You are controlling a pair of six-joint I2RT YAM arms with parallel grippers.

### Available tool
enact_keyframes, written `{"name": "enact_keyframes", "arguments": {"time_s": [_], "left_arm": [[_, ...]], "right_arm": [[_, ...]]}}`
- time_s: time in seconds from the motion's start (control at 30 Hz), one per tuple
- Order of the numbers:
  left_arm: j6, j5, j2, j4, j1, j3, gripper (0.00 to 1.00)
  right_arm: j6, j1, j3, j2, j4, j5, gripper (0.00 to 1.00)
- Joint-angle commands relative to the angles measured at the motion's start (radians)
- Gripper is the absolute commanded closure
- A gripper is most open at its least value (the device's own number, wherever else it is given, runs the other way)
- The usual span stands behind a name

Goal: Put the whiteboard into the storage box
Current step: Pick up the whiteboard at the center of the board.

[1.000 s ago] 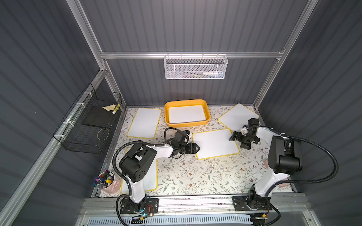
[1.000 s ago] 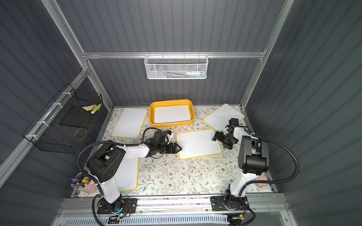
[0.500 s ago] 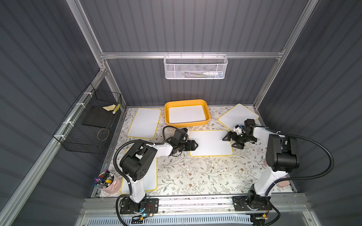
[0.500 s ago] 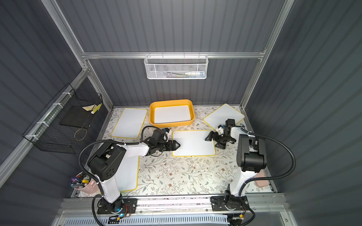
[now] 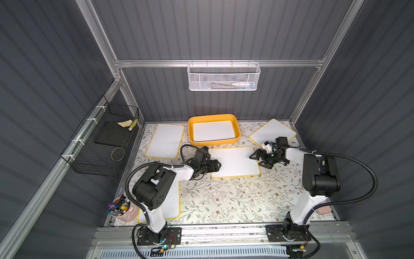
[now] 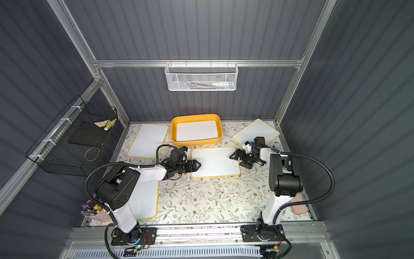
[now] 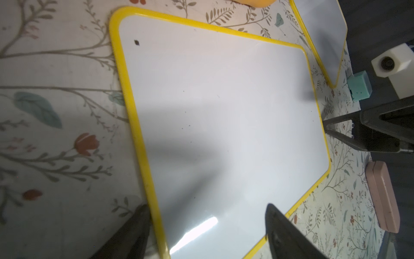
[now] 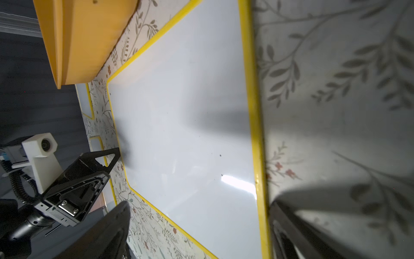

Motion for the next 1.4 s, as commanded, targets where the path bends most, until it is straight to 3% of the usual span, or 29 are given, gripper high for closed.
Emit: {"name": "enact_keyframes", "arguments": {"time_s": [0.0,0.23,0.43,0.6,0.77,1.37], "left_arm": [[-0.087,0.238,0.074,-0.106,-0.054,-0.067,0.19],[-0.123,0.282,0.049,-0.061,-0.061,-0.090,0.19],[-0.117,0.277,0.046,-0.067,-0.062,-0.090,0.19],[-0.093,0.239,0.041,-0.115,-0.062,-0.087,0.19],[-0.060,0.167,0.018,-0.187,-0.062,-0.082,0.19],[-0.081,0.192,0.067,-0.130,-0.062,-0.092,0.19]], "right_arm": [[0.091,0.124,-0.024,0.012,0.066,-0.386,0.05],[0.199,0.149,-0.065,-0.018,0.213,-0.455,0.05],[0.215,0.154,-0.063,-0.026,0.222,-0.448,0.05],[0.137,0.145,-0.038,-0.020,0.105,-0.379,0.05],[0.067,0.120,-0.004,-0.036,-0.020,-0.223,0.05],[0.175,0.124,-0.059,-0.037,0.167,-0.459,0.05]]}}
